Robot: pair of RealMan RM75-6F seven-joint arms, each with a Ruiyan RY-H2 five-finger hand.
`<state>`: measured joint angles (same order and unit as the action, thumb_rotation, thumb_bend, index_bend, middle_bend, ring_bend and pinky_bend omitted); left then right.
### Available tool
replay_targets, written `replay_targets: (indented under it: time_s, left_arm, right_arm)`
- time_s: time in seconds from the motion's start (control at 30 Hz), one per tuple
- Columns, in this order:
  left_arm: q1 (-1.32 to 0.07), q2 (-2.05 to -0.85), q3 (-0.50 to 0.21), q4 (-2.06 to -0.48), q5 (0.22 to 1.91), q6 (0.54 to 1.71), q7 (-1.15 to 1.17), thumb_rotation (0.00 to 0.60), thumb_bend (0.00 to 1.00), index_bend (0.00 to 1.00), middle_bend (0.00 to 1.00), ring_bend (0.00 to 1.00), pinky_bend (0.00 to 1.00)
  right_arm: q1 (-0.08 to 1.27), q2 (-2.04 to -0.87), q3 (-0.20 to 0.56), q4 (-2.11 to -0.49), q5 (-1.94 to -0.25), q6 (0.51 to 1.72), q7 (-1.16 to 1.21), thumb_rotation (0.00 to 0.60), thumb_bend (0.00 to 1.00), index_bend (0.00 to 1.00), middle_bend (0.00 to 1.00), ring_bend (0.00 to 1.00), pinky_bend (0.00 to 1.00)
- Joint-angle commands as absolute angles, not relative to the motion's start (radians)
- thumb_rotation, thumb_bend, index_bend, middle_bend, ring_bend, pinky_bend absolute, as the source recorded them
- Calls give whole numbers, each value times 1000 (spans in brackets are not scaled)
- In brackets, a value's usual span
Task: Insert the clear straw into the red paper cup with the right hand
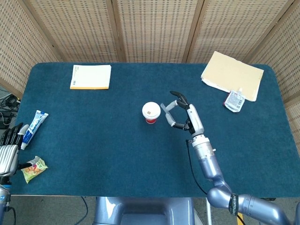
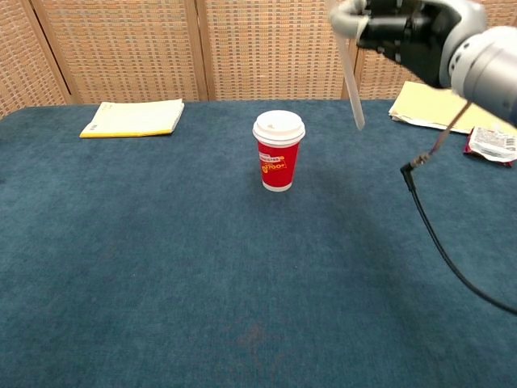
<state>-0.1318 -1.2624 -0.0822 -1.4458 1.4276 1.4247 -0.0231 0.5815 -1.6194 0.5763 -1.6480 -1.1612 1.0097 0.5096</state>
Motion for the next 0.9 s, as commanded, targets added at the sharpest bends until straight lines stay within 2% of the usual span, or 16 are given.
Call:
replay_targets:
  time_s: [0.03, 0.23, 0.9]
  left_arm:
    - [-152, -1254, -102, -1452, 1402, 1399, 2, 600, 111, 0, 0, 0, 0]
    - [-178, -1263, -123, -1440, 1369, 1365, 24, 600, 111, 0, 0, 0, 0]
    - [-191, -1335, -128, -1341, 1331, 1341, -3, 600, 111, 0, 0, 0, 0]
  right_arm:
    - [649, -1625, 665, -1573, -1165, 987, 600, 600, 606, 589, 220, 0, 0]
    - [713, -1618, 714, -1527, -1119, 955, 666, 600, 604, 595, 225, 0, 0]
    - [782, -1675, 675, -1442, -1074, 944, 771, 600, 604, 596, 226, 0, 0]
